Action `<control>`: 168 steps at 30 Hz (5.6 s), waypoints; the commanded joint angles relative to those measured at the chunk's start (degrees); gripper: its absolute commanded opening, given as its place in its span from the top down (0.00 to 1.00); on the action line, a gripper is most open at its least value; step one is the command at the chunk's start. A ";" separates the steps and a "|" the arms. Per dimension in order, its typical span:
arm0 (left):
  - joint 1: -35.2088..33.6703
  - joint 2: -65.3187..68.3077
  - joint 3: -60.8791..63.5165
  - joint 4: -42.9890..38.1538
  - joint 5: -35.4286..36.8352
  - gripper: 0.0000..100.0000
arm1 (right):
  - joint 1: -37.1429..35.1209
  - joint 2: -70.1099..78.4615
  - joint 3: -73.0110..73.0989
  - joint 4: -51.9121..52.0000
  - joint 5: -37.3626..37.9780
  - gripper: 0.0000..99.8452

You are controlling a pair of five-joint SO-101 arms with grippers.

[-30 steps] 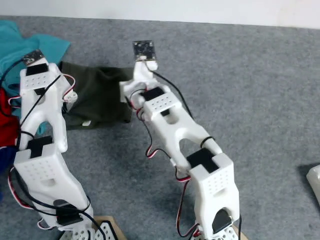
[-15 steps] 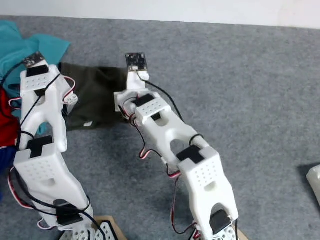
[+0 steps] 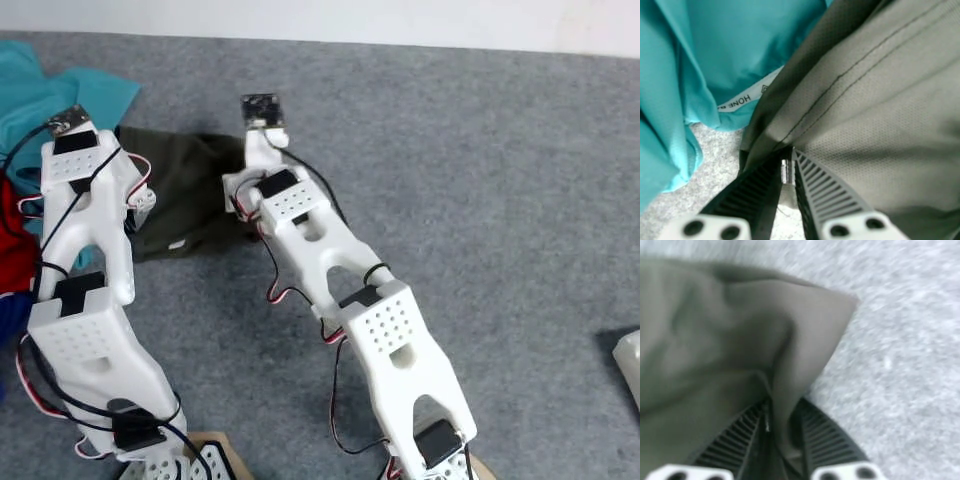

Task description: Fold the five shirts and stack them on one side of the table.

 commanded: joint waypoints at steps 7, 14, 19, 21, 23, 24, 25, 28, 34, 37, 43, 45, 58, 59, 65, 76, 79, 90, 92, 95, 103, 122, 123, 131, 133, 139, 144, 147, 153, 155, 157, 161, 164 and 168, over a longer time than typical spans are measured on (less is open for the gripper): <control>3.65 -8.31 -7.34 8.97 0.62 0.99 | 6.73 -0.66 -13.14 21.67 3.96 0.99; 3.47 -15.08 -9.71 14.51 0.62 0.99 | 21.67 -0.66 -23.96 35.74 3.96 0.99; 3.91 -13.85 -2.42 8.62 0.62 0.99 | 33.19 -0.66 -35.82 45.49 4.40 0.99; 3.91 -12.88 0.48 4.48 0.62 0.99 | 37.58 -0.57 -42.15 49.63 4.48 0.99; 4.62 -11.91 2.59 1.32 0.62 0.99 | 41.45 -0.31 -49.01 53.76 5.71 0.99; 5.05 -11.47 3.47 0.09 0.62 0.99 | 42.77 -0.22 -52.00 55.69 7.21 0.99; 5.76 -10.95 4.26 -0.88 0.62 0.99 | 44.44 -0.22 -54.73 57.10 8.79 0.99; 8.04 -9.54 6.37 -2.99 0.26 0.99 | 51.30 -0.40 -58.77 56.92 10.11 0.99; 11.03 -7.96 8.48 -6.42 0.18 0.99 | 63.25 -0.31 -58.95 56.92 13.54 0.99; 11.56 -7.96 8.66 -6.42 0.18 0.99 | 68.97 -0.66 -59.12 56.92 13.80 0.99; 11.65 -7.87 8.75 -6.42 0.18 0.99 | 78.90 -0.75 -59.03 57.10 17.41 0.99; 11.65 -7.87 8.75 -6.42 0.18 0.99 | 82.07 -0.84 -59.03 57.10 19.08 0.99; 13.49 -7.87 8.75 -6.24 0.18 0.99 | 92.35 -12.53 -52.26 57.19 22.86 0.99; 13.49 -7.87 8.75 -6.24 0.18 0.99 | 91.91 -15.43 -48.40 57.19 22.77 0.99; 13.14 -7.87 8.84 -5.98 0.18 0.99 | 88.66 -35.03 -25.45 56.75 22.24 0.99; 13.32 -7.96 10.51 -6.33 0.18 0.99 | 99.91 -42.51 -9.01 48.75 27.78 0.99; 13.32 -7.96 10.59 -6.33 0.18 0.99 | 102.73 -42.51 -4.79 43.12 28.31 0.99; 13.49 -7.96 10.77 -6.33 0.18 0.99 | 112.84 -42.59 -0.48 39.34 33.23 0.99; 13.49 -7.96 10.77 -6.33 0.18 0.99 | 115.03 -42.51 -0.48 38.20 34.11 0.99; 13.49 -7.96 10.77 -6.33 0.18 0.99 | 117.67 -42.33 2.77 35.56 37.10 0.99; 13.49 -7.87 10.86 -6.33 0.18 0.99 | 119.87 -42.51 20.88 21.23 40.79 0.99; 13.41 -7.87 10.86 -6.33 0.18 0.99 | 122.95 -42.77 31.16 11.21 44.57 0.90; 13.41 -7.87 10.86 -6.33 0.18 0.99 | 122.95 -42.77 30.81 11.74 44.57 0.86; 13.41 -7.87 10.86 -6.33 0.09 0.99 | 119.52 -44.88 23.96 21.14 44.22 0.74; 13.23 -7.87 10.86 -6.33 0.09 0.99 | 117.76 -45.58 21.14 24.66 41.32 0.74; 10.86 -8.57 7.16 -6.42 0.09 0.99 | 110.11 -47.87 13.49 34.33 31.03 0.74; 1.80 -9.71 -3.21 -4.57 0.09 0.99 | 101.14 -49.54 8.13 46.11 28.66 0.86; -1.54 -11.21 -7.60 0.70 -4.57 0.99 | 95.34 -50.86 5.32 52.53 28.66 0.96; -4.88 -16.04 -13.05 10.29 -12.57 0.99 | 85.58 -55.25 4.97 56.84 28.22 0.95; -5.76 -17.63 -12.97 12.57 -14.33 0.99 | 83.21 -57.45 8.04 56.92 28.22 0.95; -6.64 -19.03 -12.88 14.86 -17.58 0.99 | 80.22 -61.67 13.76 56.92 28.48 0.95; -8.40 -23.69 -12.88 17.14 -19.34 0.99 | 72.92 -76.18 28.70 56.66 30.51 0.95; -9.36 -28.53 -12.00 19.43 -19.87 0.99 | 68.35 -88.48 38.20 55.43 30.68 0.95; -9.19 -37.14 -3.82 20.13 -23.56 0.99 | 64.22 -99.12 49.98 50.95 30.24 0.95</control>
